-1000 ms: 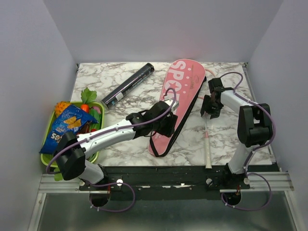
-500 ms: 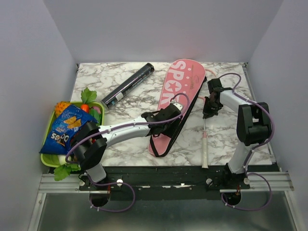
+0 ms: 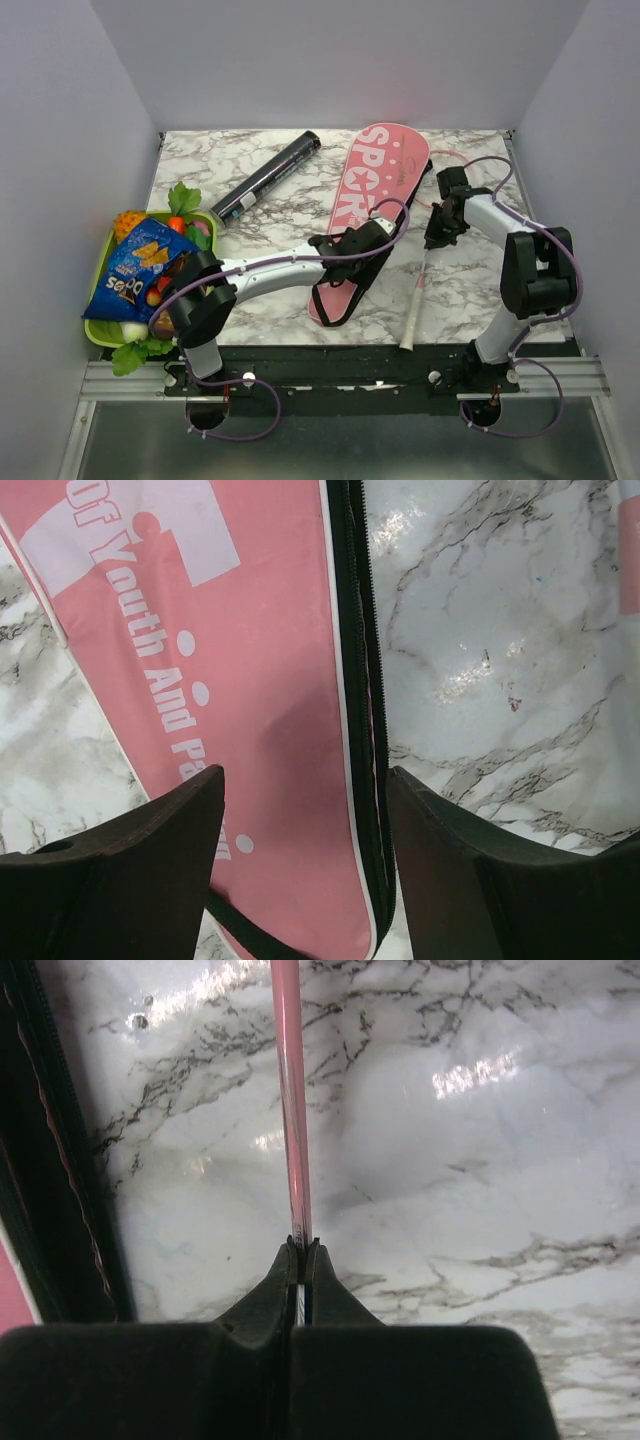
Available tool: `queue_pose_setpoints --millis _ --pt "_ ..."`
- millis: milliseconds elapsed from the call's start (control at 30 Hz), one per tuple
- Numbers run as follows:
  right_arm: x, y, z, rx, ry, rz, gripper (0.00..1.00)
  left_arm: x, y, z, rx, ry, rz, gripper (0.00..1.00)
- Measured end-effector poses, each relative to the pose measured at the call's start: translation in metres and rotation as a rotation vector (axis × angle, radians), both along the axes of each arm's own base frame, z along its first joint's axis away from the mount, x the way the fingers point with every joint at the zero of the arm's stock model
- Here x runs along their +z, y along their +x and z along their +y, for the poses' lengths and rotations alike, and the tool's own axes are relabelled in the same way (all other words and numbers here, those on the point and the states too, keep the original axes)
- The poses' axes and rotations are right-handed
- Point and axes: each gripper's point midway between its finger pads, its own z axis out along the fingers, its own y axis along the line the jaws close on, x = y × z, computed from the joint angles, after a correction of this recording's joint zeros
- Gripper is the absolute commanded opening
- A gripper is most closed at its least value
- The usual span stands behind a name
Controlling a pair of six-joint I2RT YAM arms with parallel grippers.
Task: Pack up the badminton gear
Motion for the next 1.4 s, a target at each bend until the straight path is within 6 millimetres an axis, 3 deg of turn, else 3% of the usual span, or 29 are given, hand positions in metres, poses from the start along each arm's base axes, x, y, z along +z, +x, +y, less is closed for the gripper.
queue_pose_setpoints --millis 200,500,900,967,1000,1100,1200,1300,1400 --pt "0.015 -0.009 0.000 -0.027 0.012 -0.029 0.01 -0.012 -0.002 -0.002 -0.008 0.049 -0.011 0.73" --pt "0.003 -0.022 -0.002 -0.029 0.008 0.008 0.00 -0.028 -0.006 -0.004 -0.022 0.120 -0.032 0.74" --pt "0.001 -0.022 0.002 -0.029 0.031 0.007 0.01 -0.046 0.000 0.010 0.007 0.241 -0.092 0.72" --pt "0.000 -0.023 0.002 -0.029 0.032 0.008 0.00 -0.046 0.000 0.010 0.007 0.243 -0.093 0.67" --pt "0.000 -0.024 0.002 -0.029 0.032 0.009 0.00 -0.046 0.000 0.010 0.008 0.243 -0.094 0.51" --pt "-0.001 -0.024 0.002 -0.029 0.032 0.010 0.00 -0.046 0.000 0.009 0.005 0.242 -0.095 0.22" --pt "-0.001 -0.024 0.002 -0.029 0.032 0.010 0.01 -0.046 0.000 0.009 0.000 0.249 -0.100 0.07" --pt "-0.001 -0.025 0.002 -0.029 0.032 0.009 0.01 -0.046 0.000 0.010 -0.004 0.256 -0.102 0.00" --pt "0.000 -0.028 0.002 -0.029 0.033 0.005 0.01 -0.046 0.000 0.010 -0.005 0.257 -0.103 0.00"
